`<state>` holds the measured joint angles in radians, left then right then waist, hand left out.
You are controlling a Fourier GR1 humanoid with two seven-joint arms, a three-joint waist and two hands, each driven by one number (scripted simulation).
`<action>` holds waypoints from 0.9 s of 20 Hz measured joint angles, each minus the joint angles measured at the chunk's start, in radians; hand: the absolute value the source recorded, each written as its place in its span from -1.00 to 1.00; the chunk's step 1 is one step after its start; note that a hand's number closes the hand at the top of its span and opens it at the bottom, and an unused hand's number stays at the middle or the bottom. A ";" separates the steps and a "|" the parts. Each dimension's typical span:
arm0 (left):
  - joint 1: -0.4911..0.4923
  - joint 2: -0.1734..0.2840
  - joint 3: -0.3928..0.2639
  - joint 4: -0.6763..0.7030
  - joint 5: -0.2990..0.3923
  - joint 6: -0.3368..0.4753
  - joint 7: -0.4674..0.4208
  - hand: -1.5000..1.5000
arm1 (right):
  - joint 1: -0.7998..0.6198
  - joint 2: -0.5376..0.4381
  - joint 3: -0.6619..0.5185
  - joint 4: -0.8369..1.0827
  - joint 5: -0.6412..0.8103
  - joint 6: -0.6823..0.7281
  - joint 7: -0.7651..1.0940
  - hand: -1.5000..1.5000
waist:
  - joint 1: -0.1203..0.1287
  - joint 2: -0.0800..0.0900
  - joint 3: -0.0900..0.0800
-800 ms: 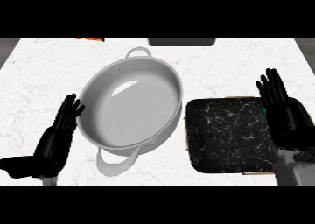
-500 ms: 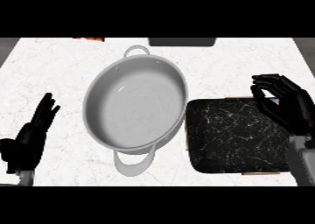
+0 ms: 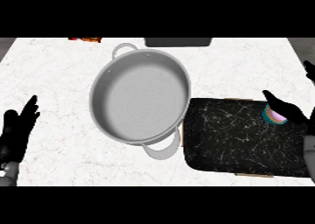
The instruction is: Pick the cupcake from the tray and place it in the pot
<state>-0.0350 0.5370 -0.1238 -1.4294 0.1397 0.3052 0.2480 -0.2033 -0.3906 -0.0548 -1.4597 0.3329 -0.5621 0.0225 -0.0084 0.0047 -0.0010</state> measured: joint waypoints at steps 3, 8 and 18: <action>-0.019 0.005 0.002 0.007 -0.013 -0.001 0.051 0.00 | 0.014 -0.028 0.048 -0.080 0.124 0.006 0.147 -1.00 | -0.002 -0.005 0.000; -0.039 0.013 0.006 0.010 -0.022 -0.005 0.093 0.00 | 0.010 -0.132 0.092 -0.156 0.263 0.174 0.438 -1.00 | -0.006 -0.009 -0.003; -0.048 0.001 0.005 0.013 -0.042 -0.009 0.102 0.00 | -0.119 -0.243 0.169 -0.283 0.168 0.716 0.916 -1.00 | 0.008 -0.009 -0.003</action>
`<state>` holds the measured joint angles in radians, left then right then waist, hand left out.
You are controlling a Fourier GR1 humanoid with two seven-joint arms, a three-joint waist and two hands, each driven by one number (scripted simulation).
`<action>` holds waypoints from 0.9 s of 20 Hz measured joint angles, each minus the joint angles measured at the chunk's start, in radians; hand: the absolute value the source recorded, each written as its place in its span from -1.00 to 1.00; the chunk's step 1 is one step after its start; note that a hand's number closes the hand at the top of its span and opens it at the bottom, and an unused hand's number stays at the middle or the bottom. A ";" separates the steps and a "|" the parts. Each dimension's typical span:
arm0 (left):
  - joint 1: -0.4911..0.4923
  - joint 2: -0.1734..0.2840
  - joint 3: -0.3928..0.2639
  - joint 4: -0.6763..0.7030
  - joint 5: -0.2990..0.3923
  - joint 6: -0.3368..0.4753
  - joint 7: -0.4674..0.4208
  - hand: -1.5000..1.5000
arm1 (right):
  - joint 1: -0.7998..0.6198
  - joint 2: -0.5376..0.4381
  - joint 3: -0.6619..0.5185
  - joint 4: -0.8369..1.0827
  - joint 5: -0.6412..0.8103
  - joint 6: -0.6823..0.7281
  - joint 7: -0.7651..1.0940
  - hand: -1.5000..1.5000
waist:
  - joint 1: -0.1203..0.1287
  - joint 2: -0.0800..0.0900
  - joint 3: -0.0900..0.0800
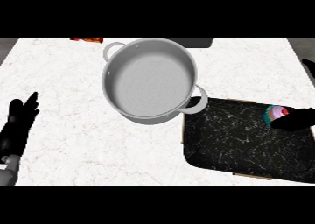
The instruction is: Pick the cupcake from the tray and place it in the pot
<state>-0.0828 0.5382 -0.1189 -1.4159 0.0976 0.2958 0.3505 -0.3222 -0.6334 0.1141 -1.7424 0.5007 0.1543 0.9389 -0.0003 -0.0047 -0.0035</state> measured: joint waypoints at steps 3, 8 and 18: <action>-0.001 -0.005 0.003 -0.006 -0.006 -0.003 0.005 0.00 | -0.025 0.011 0.001 -0.026 -0.078 0.092 0.065 -1.00 | 0.000 0.001 0.001; -0.001 -0.012 0.014 -0.007 -0.015 -0.017 0.012 0.00 | -0.077 0.029 0.001 0.019 -0.119 0.137 0.109 -1.00 | 0.005 0.003 0.002; 0.005 -0.045 0.043 0.005 -0.043 -0.046 -0.010 0.00 | -0.051 0.056 -0.028 0.133 -0.073 0.162 0.071 -1.00 | 0.004 0.005 0.003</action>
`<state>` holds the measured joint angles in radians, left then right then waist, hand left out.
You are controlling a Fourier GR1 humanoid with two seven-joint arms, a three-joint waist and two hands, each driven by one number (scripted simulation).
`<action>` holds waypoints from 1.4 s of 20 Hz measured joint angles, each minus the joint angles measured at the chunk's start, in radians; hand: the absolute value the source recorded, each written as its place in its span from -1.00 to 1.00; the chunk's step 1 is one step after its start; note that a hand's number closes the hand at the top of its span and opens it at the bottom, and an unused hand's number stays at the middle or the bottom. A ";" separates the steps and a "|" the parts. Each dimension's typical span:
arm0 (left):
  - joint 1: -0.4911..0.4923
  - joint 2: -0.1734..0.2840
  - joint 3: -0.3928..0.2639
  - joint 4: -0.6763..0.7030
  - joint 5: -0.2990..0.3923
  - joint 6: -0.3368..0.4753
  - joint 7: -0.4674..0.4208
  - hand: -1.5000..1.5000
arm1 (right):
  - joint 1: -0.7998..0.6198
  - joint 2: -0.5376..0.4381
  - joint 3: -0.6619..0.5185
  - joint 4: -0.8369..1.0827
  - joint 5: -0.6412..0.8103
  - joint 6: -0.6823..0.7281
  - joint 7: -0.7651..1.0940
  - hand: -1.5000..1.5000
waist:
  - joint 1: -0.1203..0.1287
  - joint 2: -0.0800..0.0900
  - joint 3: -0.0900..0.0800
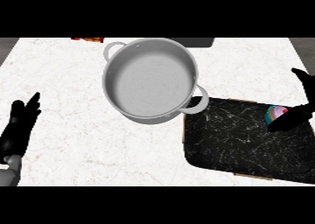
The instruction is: Pick the cupcake from the tray and place it in the pot
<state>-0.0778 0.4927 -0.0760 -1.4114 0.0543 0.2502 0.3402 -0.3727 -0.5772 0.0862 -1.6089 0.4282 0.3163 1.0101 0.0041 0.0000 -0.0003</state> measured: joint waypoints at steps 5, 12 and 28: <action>-0.013 -0.021 0.020 0.003 -0.031 -0.014 0.009 0.00 | 0.006 0.045 -0.003 0.061 0.056 0.003 -0.030 -1.00 | -0.001 0.000 0.000; -0.006 -0.046 0.064 -0.034 -0.068 -0.050 0.050 0.00 | 0.003 0.099 -0.030 0.138 0.150 -0.011 -0.092 -1.00 | -0.001 0.000 0.000; -0.008 -0.123 0.114 -0.034 -0.152 -0.098 0.045 0.00 | -0.085 0.174 -0.099 0.422 0.255 -0.020 -0.183 -1.00 | 0.000 0.001 0.000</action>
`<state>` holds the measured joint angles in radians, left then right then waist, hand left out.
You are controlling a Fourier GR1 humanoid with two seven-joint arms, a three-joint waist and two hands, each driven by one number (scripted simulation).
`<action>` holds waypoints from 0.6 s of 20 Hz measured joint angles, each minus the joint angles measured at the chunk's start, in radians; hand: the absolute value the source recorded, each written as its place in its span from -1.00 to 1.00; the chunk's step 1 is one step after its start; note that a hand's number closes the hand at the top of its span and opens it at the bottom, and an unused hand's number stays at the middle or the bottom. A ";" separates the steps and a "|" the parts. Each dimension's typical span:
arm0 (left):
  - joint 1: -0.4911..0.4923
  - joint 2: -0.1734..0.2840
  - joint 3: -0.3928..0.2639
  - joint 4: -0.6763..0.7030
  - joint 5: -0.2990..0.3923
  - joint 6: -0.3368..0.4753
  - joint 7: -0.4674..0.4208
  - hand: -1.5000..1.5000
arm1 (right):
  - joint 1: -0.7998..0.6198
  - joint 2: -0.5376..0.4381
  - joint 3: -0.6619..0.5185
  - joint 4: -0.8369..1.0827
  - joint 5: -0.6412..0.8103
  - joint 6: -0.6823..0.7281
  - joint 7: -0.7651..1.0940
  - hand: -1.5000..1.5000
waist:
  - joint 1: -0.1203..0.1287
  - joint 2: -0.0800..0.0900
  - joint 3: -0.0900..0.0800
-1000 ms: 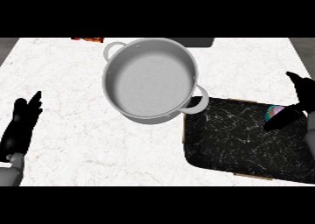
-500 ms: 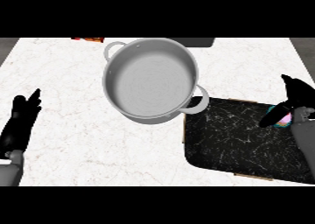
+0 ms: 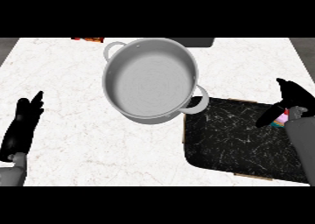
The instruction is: Pick the cupcake from the tray and place it in the pot
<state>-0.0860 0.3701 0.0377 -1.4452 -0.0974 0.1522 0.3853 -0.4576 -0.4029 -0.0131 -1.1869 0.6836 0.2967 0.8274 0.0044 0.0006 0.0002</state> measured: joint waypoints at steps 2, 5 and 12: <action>0.002 -0.009 0.014 0.018 -0.007 -0.003 -0.020 0.00 | 0.020 0.011 -0.010 -0.019 -0.001 -0.005 -0.005 -1.00 | -0.002 -0.001 0.000; 0.009 -0.002 0.041 0.005 -0.003 -0.028 -0.022 0.00 | 0.015 0.023 -0.023 0.013 0.012 -0.021 -0.021 -1.00 | -0.001 0.000 0.000; -0.010 -0.028 0.058 -0.002 -0.030 -0.049 0.002 0.00 | 0.011 0.022 -0.057 0.074 0.028 -0.032 -0.080 1.00 | 0.000 0.000 0.000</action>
<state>-0.0959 0.3423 0.0956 -1.4470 -0.1279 0.1032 0.3870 -0.4461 -0.3806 -0.0702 -1.1126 0.7112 0.2649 0.7477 0.0048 0.0004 -0.0001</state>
